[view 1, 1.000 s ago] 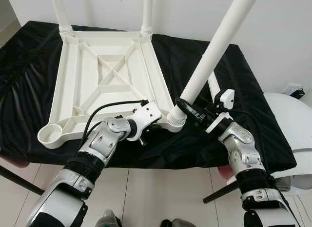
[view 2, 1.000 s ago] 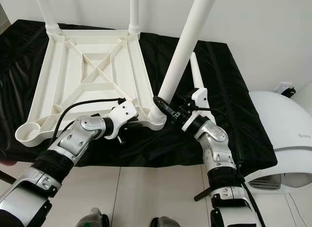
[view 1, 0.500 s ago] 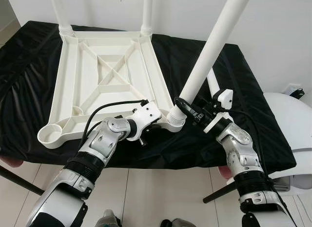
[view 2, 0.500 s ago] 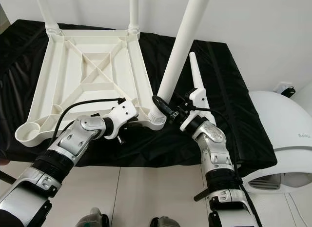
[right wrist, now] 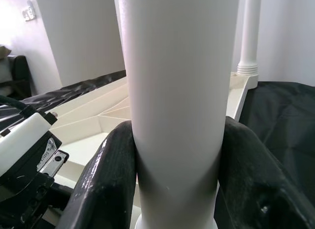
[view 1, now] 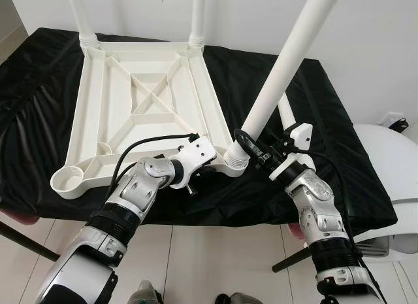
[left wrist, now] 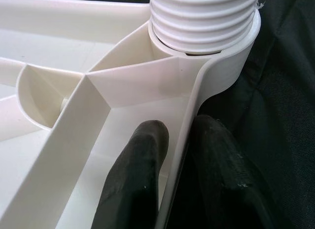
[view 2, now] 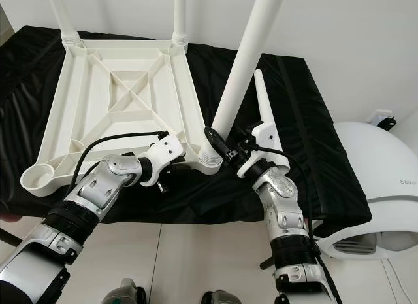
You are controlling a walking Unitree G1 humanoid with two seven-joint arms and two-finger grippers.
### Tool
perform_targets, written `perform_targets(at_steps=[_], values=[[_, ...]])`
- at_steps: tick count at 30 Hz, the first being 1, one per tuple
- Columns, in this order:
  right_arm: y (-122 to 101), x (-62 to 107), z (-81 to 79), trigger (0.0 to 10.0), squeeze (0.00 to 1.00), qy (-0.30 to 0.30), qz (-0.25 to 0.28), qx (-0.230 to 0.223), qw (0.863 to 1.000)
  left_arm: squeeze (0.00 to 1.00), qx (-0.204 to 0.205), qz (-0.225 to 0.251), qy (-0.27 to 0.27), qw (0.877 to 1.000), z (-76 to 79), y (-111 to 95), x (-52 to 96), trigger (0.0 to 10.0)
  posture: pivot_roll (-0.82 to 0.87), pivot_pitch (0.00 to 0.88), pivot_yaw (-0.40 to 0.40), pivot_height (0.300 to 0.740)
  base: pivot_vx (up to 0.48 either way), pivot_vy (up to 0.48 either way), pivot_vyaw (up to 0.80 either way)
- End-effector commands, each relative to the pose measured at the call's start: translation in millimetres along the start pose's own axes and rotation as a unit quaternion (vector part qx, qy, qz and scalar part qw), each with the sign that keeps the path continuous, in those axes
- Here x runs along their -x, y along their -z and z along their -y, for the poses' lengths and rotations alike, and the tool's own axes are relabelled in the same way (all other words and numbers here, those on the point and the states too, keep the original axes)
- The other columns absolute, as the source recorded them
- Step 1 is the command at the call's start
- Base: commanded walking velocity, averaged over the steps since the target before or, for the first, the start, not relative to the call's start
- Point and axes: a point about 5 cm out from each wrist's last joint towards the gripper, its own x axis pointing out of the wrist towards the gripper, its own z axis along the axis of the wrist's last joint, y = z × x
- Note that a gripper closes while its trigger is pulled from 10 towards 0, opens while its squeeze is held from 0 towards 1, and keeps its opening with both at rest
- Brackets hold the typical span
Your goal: Building children table
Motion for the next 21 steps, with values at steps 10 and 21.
perform_targets(at_steps=[10, 21], values=[[19, 7.1, -11.2, 10.0, 0.0, 0.018, -0.041, -0.021, 0.999, 0.0, -0.02, 0.033, -0.005, 0.999, -1.1, -20, -1.1, 10.0, 0.03, 0.041, -0.065, 0.74, 0.0, 0.0, 0.0], [13, 4.2, -22.0, 10.0, 0.0, 0.026, -0.031, -0.009, 0.999, 0.0, -0.018, 0.033, -0.007, 0.999, -1.7, -20, -1.1, 10.0, 0.02, 0.05, -0.068, 0.74, 0.0, 0.0, 0.0]])
